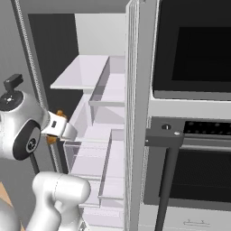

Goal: Place one corn and one chicken drumstick in each tupperware on the nearby counter, to pack two identical lunches.

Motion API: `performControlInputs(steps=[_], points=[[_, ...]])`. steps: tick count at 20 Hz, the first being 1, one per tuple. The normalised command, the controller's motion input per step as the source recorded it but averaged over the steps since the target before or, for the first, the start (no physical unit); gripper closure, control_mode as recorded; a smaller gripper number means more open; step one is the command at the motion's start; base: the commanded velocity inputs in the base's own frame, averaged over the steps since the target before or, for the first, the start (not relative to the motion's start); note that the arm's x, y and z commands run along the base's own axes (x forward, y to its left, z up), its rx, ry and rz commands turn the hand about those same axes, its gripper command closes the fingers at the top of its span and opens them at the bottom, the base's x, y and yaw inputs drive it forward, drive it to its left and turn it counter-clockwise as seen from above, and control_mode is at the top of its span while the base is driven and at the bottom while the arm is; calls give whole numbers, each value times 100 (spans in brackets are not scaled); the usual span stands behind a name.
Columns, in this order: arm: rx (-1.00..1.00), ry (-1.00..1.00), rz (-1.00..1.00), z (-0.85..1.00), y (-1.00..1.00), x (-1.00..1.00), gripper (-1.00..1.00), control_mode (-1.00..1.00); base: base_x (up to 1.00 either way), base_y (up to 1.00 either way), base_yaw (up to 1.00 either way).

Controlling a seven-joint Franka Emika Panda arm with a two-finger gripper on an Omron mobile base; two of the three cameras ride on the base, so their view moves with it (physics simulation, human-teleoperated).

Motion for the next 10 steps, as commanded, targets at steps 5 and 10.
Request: performControlInputs(steps=[5, 10], points=[[0, 3, 0, 11, 0, -45, 100, -100, 0, 0, 0], [0, 2, 0, -5, 0, -6, 100, -100, 0, 0, 0]])
